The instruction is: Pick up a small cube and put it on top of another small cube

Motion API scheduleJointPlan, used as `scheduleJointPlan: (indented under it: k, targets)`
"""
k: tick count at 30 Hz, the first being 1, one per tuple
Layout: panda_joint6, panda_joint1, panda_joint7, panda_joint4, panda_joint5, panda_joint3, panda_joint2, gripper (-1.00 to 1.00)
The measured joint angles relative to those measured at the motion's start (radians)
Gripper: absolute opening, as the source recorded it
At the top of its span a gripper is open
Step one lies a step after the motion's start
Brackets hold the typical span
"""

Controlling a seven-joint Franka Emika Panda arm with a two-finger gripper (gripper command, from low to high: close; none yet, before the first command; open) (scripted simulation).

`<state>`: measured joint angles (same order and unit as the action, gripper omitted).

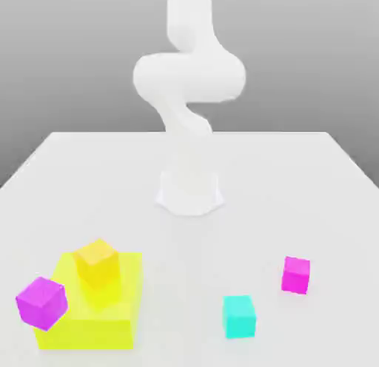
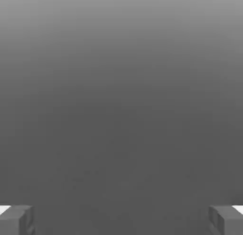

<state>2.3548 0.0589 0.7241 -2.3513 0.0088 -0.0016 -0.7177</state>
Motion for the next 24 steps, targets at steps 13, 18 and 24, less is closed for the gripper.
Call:
scheduleJointPlan:
  k: [13, 18, 24]
  targets:
    - [0.317, 0.300, -0.440, -0.289, 0.048, 0.048, 0.487, 0.00]
    - [0.435, 0.394, -0.572, -0.397, 0.022, 0.095, 0.668, 0.00]
    - [0.597, 0.438, -0.578, -0.431, -0.082, 0.079, 0.886, 0.00]
